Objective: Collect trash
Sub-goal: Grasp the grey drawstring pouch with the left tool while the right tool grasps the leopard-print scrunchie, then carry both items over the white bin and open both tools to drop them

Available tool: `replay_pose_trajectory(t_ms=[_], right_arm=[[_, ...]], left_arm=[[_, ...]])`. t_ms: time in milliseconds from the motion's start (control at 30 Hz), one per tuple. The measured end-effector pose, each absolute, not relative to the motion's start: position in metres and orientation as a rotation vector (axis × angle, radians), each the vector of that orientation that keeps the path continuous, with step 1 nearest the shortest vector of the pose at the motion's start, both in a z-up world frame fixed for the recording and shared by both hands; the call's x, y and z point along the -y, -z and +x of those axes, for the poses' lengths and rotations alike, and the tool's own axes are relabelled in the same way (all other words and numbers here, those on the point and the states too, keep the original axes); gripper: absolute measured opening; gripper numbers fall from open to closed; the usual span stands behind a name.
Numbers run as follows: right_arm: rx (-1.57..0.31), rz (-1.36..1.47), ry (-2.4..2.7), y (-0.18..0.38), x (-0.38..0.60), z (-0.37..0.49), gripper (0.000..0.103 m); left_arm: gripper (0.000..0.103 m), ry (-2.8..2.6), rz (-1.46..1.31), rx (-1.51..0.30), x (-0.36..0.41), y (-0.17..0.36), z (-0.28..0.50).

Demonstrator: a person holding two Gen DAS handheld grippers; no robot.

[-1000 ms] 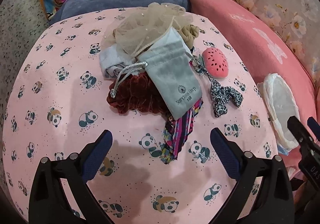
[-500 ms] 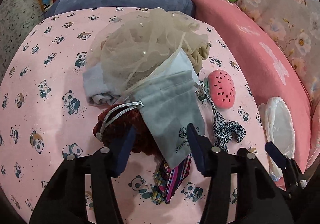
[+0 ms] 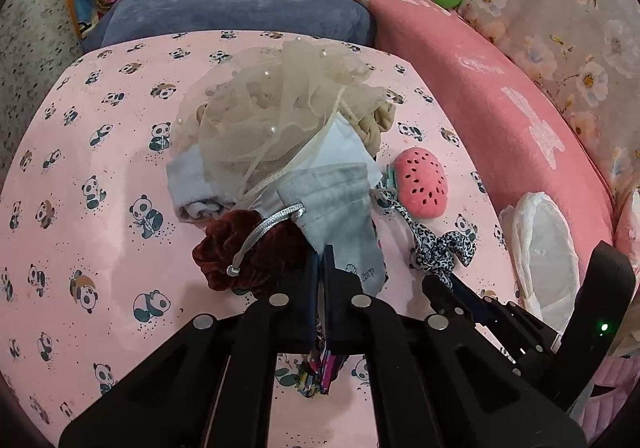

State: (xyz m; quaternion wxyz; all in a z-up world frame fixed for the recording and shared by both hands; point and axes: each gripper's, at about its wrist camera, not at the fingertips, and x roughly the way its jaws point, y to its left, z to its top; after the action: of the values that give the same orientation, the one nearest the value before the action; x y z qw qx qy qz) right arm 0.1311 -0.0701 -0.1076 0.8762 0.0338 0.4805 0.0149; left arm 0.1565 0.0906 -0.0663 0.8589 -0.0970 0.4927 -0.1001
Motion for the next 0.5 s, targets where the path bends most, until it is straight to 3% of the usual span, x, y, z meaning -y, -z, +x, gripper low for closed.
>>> replay_pose_trajectory(t_ms=[500], right_arm=[[-0.764, 0.123, 0.079, 0.004, 0.135, 0.080, 0.011]], left_arm=[[0.001, 0.374, -0.152, -0.872, -0.034, -0.024, 0.118]])
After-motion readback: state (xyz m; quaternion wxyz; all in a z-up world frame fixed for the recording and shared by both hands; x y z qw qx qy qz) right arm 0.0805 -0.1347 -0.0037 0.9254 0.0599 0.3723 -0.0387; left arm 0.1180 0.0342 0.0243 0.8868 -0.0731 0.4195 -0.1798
